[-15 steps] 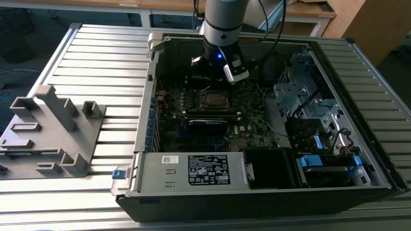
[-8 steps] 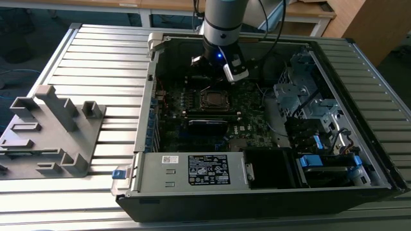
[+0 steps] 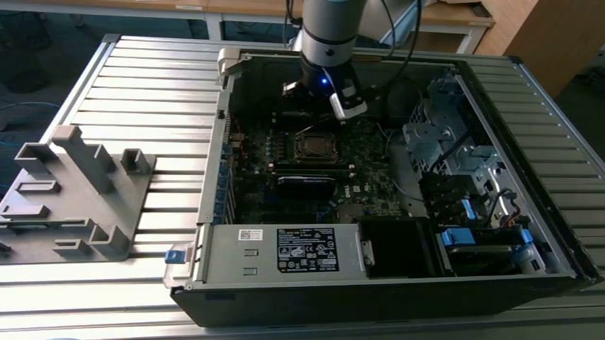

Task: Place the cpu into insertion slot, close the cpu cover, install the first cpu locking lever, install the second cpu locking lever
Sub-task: 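Install the first cpu locking lever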

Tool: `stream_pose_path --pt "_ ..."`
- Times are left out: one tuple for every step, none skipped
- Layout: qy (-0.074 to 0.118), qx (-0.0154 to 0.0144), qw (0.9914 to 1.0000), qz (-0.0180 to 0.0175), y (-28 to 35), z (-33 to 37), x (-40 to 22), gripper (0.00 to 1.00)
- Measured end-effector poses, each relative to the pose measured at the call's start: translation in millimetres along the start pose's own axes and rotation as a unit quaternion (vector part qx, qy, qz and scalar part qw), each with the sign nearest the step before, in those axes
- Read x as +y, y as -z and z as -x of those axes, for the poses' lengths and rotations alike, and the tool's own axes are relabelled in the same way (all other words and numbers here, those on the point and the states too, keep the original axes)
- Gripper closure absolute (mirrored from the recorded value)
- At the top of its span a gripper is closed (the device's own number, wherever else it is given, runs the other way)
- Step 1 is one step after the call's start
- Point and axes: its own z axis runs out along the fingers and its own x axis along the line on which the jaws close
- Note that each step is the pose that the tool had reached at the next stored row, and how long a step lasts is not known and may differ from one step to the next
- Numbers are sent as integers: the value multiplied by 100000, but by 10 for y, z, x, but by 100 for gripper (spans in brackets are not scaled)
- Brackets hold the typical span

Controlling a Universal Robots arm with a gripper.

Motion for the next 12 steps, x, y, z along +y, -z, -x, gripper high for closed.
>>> stream_pose_path --pt "1 3 100000 -6 -1 6 1 89" --pt "0 6 100000 -8 -3 13 2 89" --pt "-1 5 100000 -11 -4 18 3 89" --pt "-1 6 100000 -13 -4 21 4 89" --pt "-5 3 100000 -12 -4 21 4 89" --pt "-8 3 100000 -9 -4 21 4 89" --pt "0 3 100000 -9 -4 22 4 89" --pt "1 6 100000 -12 -4 22 4 89" --pt "13 6 100000 -14 -5 23 4 89" --pt "60 6 100000 -6 -8 23 4 89" --pt "157 6 100000 20 -11 22 3 89" --pt "347 20 99999 40 -15 22 2 89"
